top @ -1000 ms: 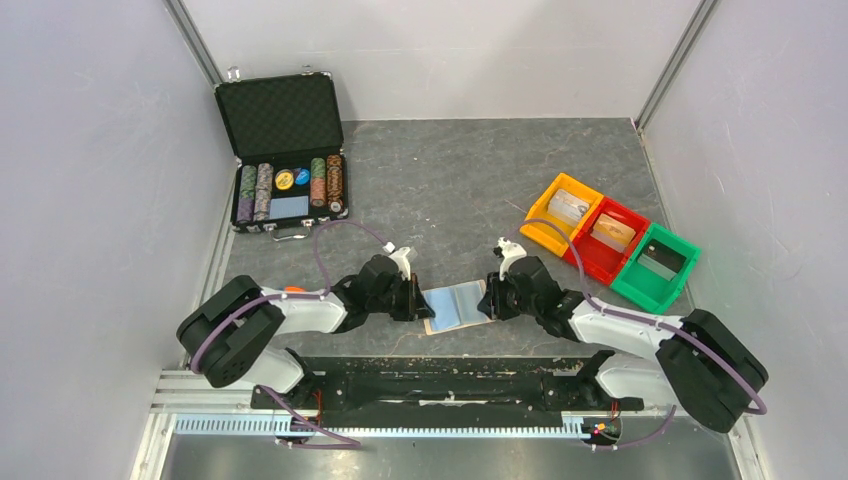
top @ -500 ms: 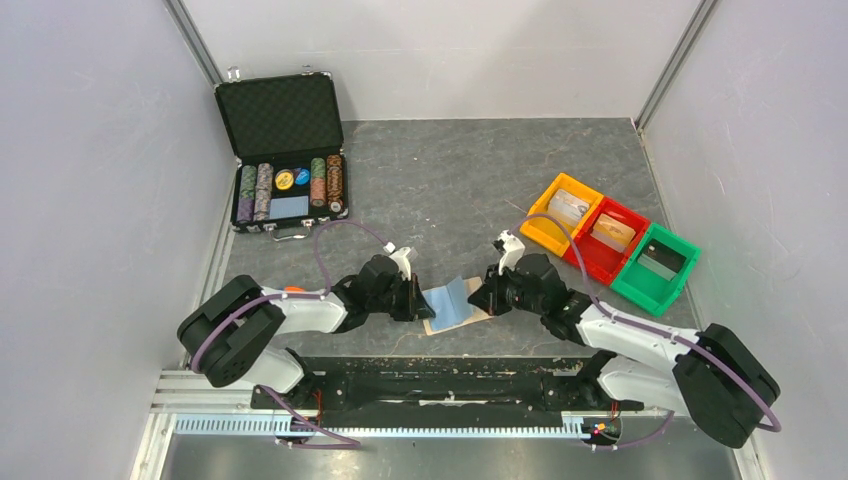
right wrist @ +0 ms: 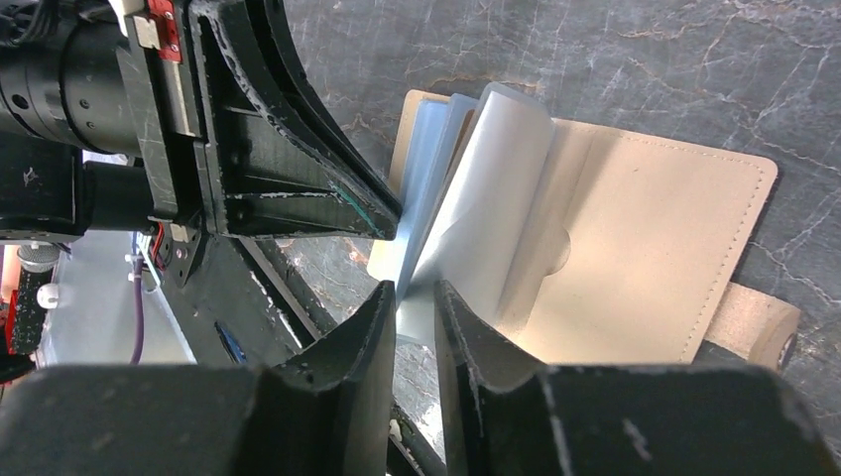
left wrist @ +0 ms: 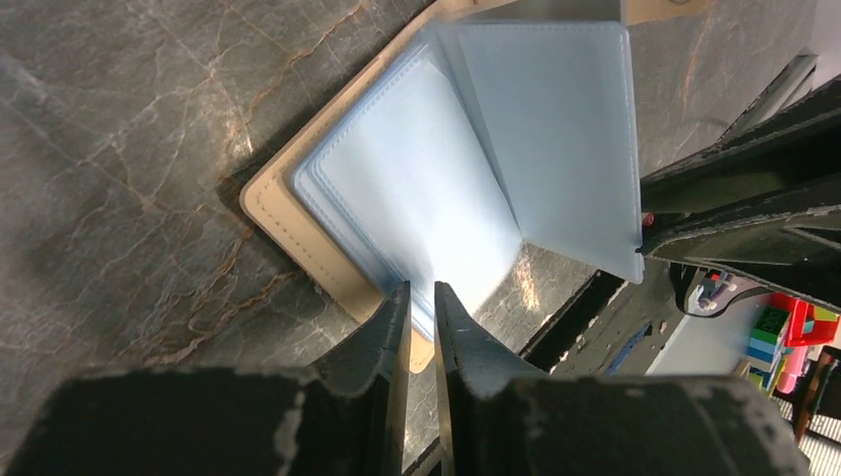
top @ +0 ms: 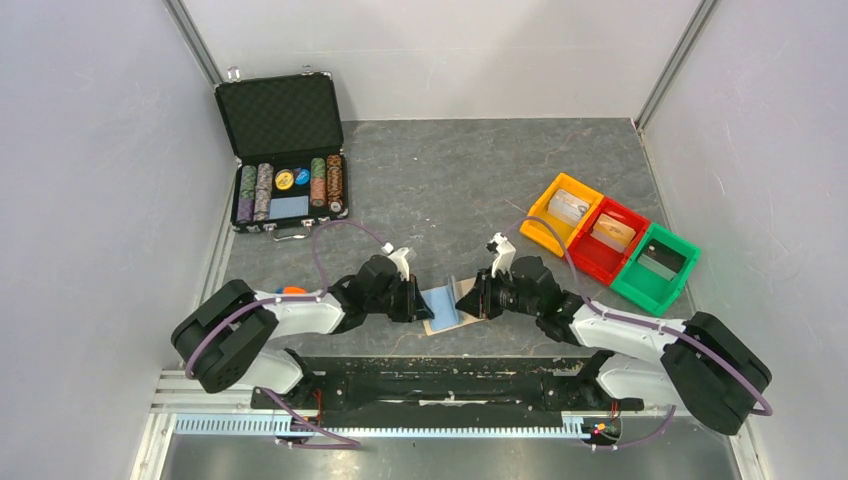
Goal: Take the credit cards out of the card holder
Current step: Remove the credit card from the card holder.
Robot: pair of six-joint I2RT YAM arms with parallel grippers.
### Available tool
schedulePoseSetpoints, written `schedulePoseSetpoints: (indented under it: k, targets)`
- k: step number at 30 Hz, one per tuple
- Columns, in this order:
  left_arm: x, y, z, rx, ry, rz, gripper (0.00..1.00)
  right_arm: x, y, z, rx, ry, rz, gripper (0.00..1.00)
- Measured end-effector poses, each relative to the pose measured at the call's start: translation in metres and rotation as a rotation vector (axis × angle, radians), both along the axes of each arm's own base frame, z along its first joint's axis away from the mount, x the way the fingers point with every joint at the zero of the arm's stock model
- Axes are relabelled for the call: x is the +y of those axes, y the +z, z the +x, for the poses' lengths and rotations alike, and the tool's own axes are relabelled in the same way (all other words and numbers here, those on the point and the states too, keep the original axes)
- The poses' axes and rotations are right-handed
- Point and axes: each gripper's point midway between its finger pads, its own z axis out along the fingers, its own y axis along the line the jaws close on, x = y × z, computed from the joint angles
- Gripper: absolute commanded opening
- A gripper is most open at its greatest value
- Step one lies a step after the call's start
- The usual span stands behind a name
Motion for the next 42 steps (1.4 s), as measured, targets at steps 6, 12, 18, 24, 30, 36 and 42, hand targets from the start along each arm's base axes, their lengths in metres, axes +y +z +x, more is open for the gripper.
schedulePoseSetpoints:
  k: [6,12,18,24,30,36,42]
  targets:
    - [0.005,0.006,-0.003,0.002,0.005,0.008,0.32,0.000,-0.003,-0.001,0.006,-0.003,-0.011,0.33]
    - [0.008,0.011,-0.006,0.003,0.008,0.013,0.38,-0.006,-0.006,0.002,-0.002,-0.033,-0.041,0.40]
    - [0.012,0.014,-0.006,-0.002,0.023,0.025,0.42,-0.013,-0.011,0.005,-0.014,-0.053,-0.083,0.45]
    - [0.014,0.015,-0.006,-0.003,0.028,0.032,0.45,-0.019,-0.017,0.008,-0.029,-0.065,-0.144,0.49]
    - [0.017,0.014,-0.005,0.001,0.041,0.053,0.49,-0.031,-0.027,0.010,-0.039,-0.072,-0.235,0.53]
    - [0.012,0.026,0.003,-0.017,0.046,0.042,0.51,-0.035,-0.031,0.008,-0.038,-0.058,-0.272,0.53]
    - [0.013,0.029,0.006,-0.033,0.062,0.044,0.50,-0.035,-0.025,0.011,-0.051,-0.053,-0.291,0.54]
